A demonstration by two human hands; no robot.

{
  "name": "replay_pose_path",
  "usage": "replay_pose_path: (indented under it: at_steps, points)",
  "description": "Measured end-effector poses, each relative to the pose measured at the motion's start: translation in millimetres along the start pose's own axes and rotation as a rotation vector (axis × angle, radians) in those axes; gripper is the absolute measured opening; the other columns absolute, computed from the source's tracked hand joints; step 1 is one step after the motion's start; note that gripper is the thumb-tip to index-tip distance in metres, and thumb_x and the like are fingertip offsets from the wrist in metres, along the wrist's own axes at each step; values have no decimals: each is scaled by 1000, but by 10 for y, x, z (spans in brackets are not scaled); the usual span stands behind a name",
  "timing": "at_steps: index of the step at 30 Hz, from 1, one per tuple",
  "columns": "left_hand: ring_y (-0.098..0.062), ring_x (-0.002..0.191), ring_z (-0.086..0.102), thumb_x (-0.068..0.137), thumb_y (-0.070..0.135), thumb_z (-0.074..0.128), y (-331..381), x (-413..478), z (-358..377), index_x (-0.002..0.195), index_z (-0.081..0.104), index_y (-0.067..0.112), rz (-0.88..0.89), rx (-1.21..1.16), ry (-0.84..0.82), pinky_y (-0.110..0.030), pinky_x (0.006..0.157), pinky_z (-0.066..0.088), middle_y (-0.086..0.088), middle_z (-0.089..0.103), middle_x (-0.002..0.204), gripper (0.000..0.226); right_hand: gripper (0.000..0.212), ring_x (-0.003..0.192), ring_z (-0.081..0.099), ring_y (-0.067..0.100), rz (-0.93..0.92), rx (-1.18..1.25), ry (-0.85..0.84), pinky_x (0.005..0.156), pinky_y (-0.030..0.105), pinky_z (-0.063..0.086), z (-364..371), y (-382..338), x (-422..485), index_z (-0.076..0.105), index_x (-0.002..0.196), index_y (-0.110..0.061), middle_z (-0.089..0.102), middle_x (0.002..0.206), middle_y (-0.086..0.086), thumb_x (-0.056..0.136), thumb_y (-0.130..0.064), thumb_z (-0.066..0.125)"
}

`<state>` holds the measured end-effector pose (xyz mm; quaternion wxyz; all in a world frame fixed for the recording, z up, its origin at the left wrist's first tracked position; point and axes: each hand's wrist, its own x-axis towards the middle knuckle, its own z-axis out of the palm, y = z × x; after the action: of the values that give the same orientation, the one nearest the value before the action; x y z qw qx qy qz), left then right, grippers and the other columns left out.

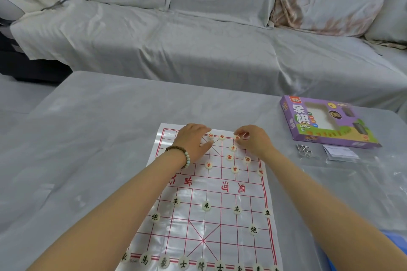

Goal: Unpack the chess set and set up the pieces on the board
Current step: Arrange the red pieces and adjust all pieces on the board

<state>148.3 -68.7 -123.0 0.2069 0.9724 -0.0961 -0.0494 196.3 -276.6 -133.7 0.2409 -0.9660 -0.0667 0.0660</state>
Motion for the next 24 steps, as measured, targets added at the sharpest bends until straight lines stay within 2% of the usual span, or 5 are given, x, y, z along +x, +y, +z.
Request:
replay_pose_path:
  at_steps: [3,9,13,17,24]
  points:
    - [-18,132,31,94,42,42,57,136,9,136,41,22,6,18,-26,-34,108,27,2,41,142,46,20,96,57,11,1,-2,-26,88,29,48,2,30,25,66,106,-22,65,109,-3,86,-20,63]
    - [-19,125,37,91,43,50,122,428,24,131,47,25,2,65,-80,-35,102,34,1,46,136,44,30,87,54,12,85,-65,74,76,26,45,51,30,17,62,98,-22,56,94,-7,79,-45,68]
    - [-19,116,43,87,45,55,144,533,94,124,53,28,-6,69,-92,-33,95,37,0,53,124,40,20,88,53,10,30,-10,46,83,28,47,97,71,68,66,101,-25,60,105,-2,83,-33,67]
    - [-18,111,45,85,43,59,152,562,163,120,56,28,3,52,-90,-32,92,37,1,54,118,38,29,91,52,9,-6,98,0,84,26,45,102,125,73,62,112,-27,57,107,-5,83,-31,67]
    - [-18,108,47,86,40,60,156,578,190,114,60,28,4,44,-49,-31,91,38,0,55,116,30,21,88,53,8,-13,59,56,81,25,46,141,102,69,67,101,-24,58,103,-5,81,-32,70]
